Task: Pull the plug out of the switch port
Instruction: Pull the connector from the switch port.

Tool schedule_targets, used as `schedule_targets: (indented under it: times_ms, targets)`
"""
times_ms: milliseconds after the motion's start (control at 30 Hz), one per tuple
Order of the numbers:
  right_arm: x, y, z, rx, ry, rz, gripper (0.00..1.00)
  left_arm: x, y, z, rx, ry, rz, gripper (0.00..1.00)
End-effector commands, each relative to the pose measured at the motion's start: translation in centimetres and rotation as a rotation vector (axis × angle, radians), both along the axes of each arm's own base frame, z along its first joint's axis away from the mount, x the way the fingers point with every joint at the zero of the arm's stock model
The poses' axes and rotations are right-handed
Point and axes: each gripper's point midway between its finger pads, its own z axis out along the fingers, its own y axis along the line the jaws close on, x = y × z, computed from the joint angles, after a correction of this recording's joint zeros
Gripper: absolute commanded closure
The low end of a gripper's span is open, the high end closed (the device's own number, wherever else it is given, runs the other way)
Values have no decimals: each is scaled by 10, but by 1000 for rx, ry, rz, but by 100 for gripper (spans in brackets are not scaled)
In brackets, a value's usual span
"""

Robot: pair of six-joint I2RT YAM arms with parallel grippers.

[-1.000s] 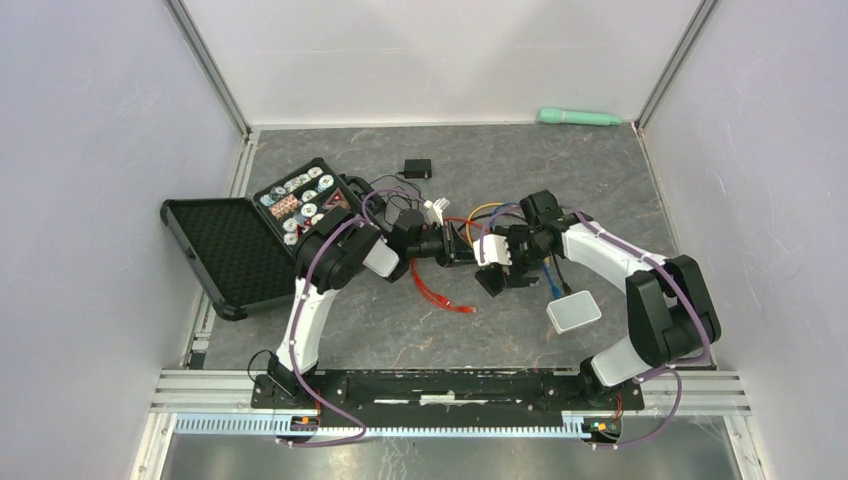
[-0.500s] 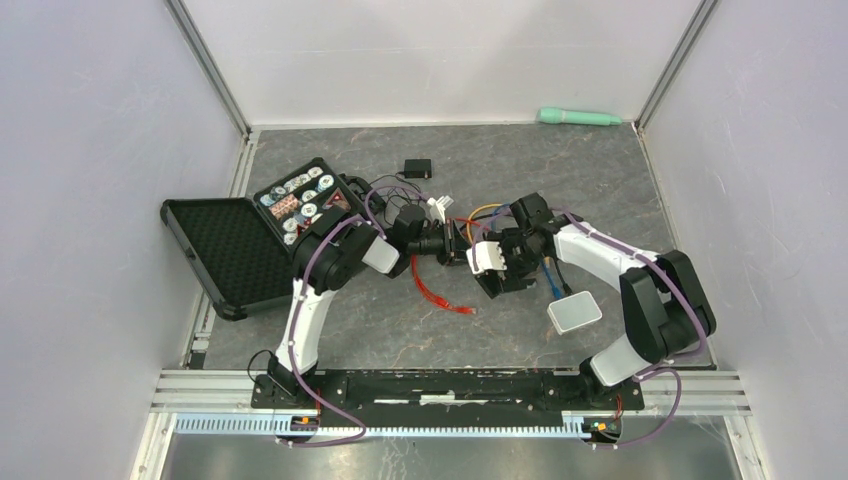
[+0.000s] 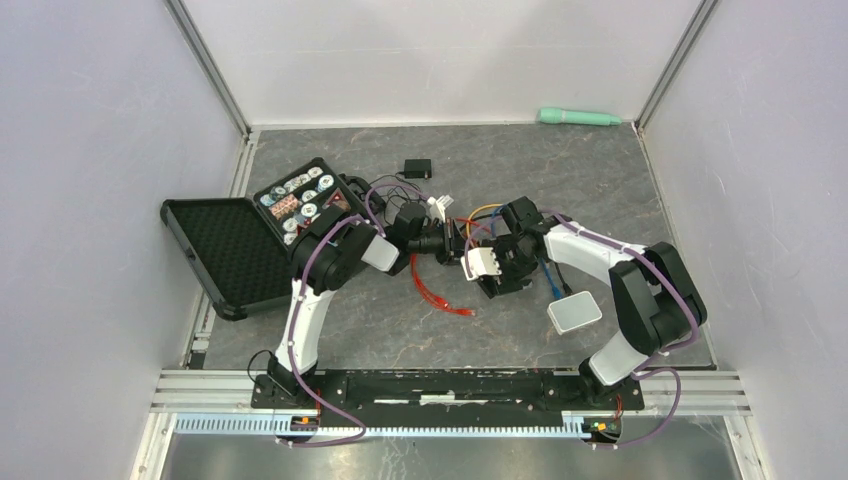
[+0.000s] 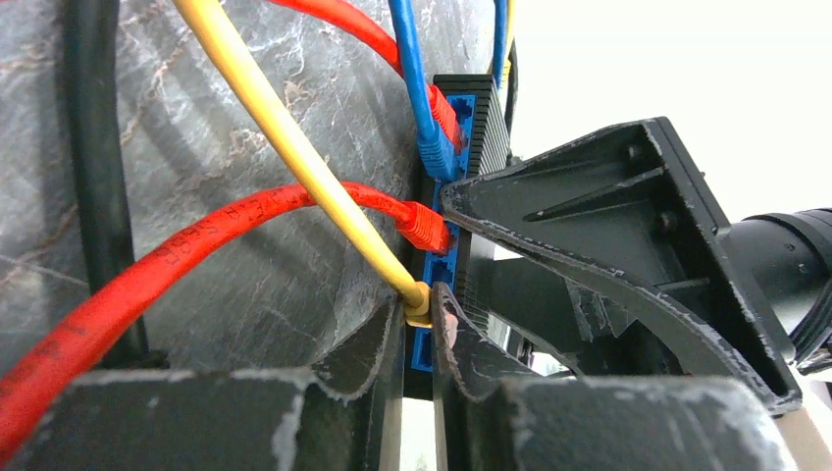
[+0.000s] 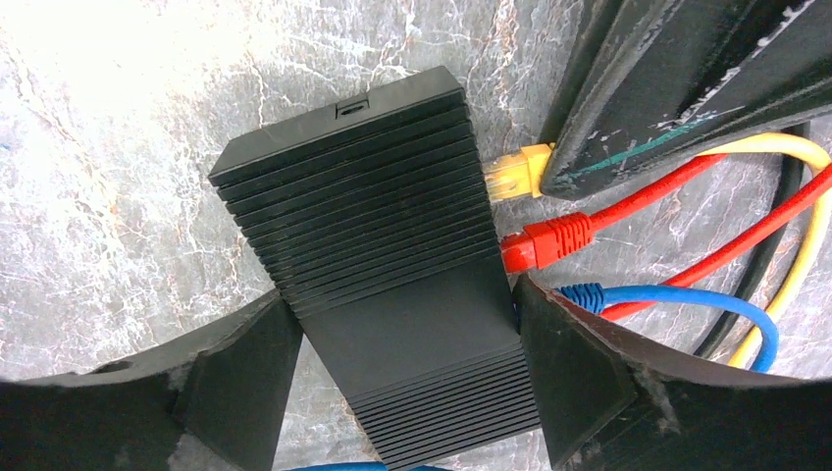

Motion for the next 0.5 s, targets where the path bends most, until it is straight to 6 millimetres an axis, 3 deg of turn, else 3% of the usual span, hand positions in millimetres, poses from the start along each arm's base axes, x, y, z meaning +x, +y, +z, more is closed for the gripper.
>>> schedule_targets:
  times_ms: [0, 200, 467]
  targets:
    - [1, 1, -5, 3, -29, 15, 20, 0, -10, 36, -71, -127, -73, 88]
    - [0, 2, 2, 34, -73, -6, 34, 2, -10, 34, -60, -128, -72, 85]
    - [1, 4, 8, 136, -194, -65, 55, 4, -11, 31, -44, -111, -66, 66]
